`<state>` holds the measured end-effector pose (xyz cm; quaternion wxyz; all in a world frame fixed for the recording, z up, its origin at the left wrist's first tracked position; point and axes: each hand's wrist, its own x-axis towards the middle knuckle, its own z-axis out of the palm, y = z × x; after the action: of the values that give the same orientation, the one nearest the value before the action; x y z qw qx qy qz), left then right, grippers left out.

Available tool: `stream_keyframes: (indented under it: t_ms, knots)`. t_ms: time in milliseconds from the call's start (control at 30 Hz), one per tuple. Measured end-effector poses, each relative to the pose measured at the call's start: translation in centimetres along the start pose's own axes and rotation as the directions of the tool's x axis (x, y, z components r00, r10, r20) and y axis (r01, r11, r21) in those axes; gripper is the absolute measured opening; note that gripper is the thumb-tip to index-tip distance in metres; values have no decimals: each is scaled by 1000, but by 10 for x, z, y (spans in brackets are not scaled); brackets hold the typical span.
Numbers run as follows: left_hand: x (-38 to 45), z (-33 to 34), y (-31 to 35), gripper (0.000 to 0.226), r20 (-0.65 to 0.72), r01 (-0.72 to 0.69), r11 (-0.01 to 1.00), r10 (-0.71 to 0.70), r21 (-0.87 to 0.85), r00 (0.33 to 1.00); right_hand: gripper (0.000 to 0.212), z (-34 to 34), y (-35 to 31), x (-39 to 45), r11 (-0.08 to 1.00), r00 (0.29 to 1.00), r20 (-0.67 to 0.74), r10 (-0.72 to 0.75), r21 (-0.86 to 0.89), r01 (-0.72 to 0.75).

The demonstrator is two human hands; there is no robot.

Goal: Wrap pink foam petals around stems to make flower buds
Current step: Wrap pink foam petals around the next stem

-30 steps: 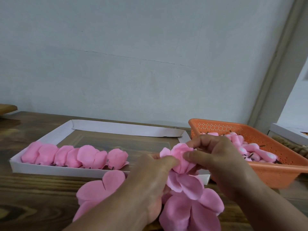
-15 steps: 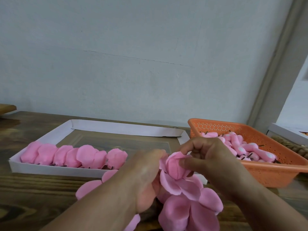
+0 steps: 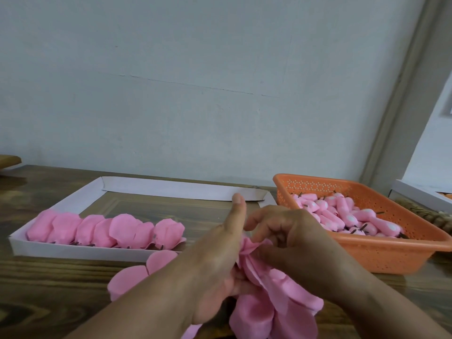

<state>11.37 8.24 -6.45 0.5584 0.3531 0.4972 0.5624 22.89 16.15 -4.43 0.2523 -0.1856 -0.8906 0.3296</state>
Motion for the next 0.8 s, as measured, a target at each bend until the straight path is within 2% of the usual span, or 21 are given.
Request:
stream_keyframes:
  t_ms: [133, 333, 433, 533, 600, 667, 733, 800]
  knots:
    - [-3, 0, 3, 97, 41, 27, 999, -28, 25, 999, 26, 1, 1, 1, 996, 996, -16, -85, 0, 85]
    - [-6, 2, 7, 89, 81, 27, 999, -23, -46, 996, 33, 2, -1, -1, 990, 989, -44, -140, 15, 141]
    - [-8, 2, 10, 93, 91, 26, 999, -22, -37, 996, 38, 1, -1, -1, 994, 989, -112, -100, 38, 105]
    - [-8, 0, 13, 94, 91, 51, 994, -42, -100, 995, 22, -1, -1, -1, 992, 987, -158, 9, 123, 10]
    - [-9, -2, 14, 84, 38, 51, 985, -45, -164, 998, 17, -4, 1, 0, 971, 980, -181, 78, 238, -33]
    - [-10, -3, 15, 59, -33, 27, 988, -32, -152, 999, 15, -7, 2, 1, 939, 974, -191, 119, 340, -48]
    - [-10, -2, 15, 37, -70, 18, 992, -27, -128, 997, 13, -10, 3, 2, 915, 975, -178, 135, 401, -54]
    - [-9, -3, 14, 30, -84, 25, 993, -35, -116, 996, 14, -12, 3, 2, 905, 978, -160, 132, 422, -53]
